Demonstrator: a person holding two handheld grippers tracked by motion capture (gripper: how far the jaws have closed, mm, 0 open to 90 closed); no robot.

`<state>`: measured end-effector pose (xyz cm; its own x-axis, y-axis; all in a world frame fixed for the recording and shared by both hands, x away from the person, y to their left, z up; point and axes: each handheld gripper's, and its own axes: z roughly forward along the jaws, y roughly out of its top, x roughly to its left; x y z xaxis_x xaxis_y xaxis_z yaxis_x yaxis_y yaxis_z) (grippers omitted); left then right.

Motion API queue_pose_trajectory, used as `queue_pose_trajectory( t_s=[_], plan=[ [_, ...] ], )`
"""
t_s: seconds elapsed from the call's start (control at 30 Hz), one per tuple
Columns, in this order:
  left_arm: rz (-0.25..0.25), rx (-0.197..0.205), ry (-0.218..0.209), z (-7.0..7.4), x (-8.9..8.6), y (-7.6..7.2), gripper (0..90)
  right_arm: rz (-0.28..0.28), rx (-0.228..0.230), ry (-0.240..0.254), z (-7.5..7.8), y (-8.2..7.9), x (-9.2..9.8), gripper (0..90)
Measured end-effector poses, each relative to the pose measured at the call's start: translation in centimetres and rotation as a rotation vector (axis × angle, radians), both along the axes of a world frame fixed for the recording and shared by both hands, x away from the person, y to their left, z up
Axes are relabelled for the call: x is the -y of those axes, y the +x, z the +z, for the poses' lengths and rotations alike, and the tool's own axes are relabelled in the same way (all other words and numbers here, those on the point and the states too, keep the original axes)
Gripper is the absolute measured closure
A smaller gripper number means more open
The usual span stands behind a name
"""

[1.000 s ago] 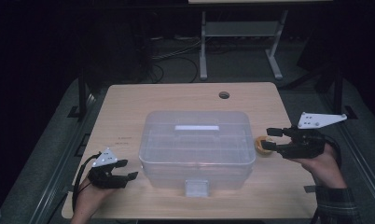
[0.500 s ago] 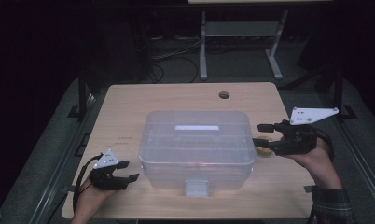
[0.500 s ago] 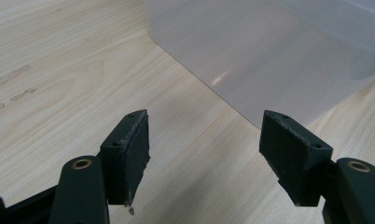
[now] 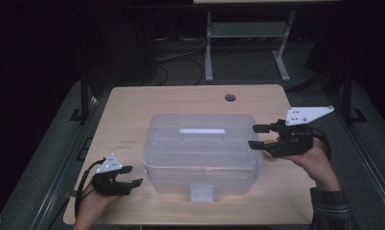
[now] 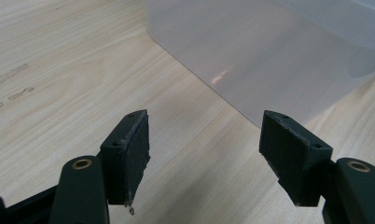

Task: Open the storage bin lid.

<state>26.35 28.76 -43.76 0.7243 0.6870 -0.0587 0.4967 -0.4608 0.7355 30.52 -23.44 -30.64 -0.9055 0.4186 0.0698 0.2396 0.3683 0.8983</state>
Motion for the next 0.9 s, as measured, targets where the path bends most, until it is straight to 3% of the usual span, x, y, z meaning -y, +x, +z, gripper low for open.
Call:
queue_pose_trajectory(
  t_s=[0.9],
  plan=[
    [-0.016, -0.005, -0.013, 0.0, 0.1, 0.0, 32.6, 0.062, 0.007, -0.005, 0.0, 1.7, -3.0, 39.2]
  ],
)
